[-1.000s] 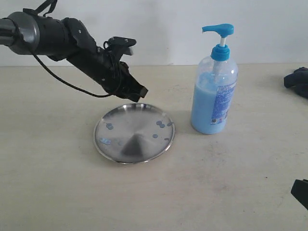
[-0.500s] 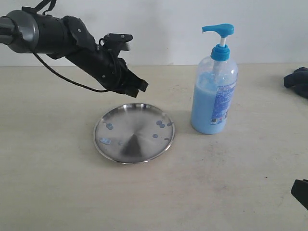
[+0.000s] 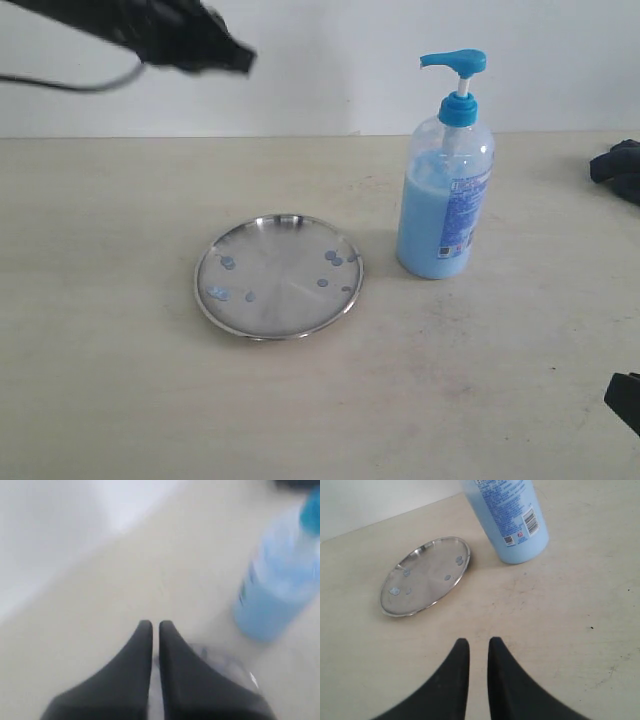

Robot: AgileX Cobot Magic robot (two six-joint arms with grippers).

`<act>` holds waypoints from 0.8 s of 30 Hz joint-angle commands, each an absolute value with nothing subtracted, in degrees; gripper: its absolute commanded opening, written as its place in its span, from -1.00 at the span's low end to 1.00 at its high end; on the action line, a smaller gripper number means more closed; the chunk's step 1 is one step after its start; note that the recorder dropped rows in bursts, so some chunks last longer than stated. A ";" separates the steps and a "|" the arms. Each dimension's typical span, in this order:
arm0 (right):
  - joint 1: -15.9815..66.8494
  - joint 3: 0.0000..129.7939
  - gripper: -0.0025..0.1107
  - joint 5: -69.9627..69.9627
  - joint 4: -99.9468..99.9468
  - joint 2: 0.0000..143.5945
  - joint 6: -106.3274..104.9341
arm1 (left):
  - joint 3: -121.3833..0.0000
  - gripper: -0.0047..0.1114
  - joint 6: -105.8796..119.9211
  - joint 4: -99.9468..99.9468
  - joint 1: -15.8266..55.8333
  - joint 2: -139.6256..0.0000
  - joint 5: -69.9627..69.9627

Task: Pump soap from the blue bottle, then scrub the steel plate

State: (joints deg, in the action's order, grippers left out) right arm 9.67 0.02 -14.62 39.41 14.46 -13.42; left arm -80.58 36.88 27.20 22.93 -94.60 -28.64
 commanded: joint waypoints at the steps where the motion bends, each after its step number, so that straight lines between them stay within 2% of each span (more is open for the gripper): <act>1: 9.66 0.00 -0.91 -14.88 38.94 14.66 -14.04 | -76.75 -0.84 33.97 24.53 22.51 -80.19 -23.46; 5: 9.66 0.00 -0.91 -14.88 38.94 14.66 -14.04 | -73.46 -0.84 34.76 21.52 22.43 -71.07 -33.57; 9: 9.66 0.00 -0.91 -14.88 38.94 14.66 -14.04 | -67.26 -0.84 33.19 17.76 22.27 -63.20 -37.73; 15: 9.66 0.00 -0.91 -14.88 38.94 14.66 -14.04 | -51.03 -0.84 17.16 0.68 18.49 -50.28 -43.22; 20: 9.66 0.00 -0.91 -14.88 38.94 14.66 -14.04 | -40.58 -0.84 8.59 -8.52 16.12 -41.71 -42.52; 24: 9.66 0.00 -0.91 -14.88 38.94 14.66 -14.04 | -30.76 -0.84 -7.45 -19.74 14.39 -35.82 -39.77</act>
State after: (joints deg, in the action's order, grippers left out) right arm 9.67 0.02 -14.66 39.41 14.46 -13.42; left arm -36.13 3.53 -12.82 15.32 -39.10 -42.07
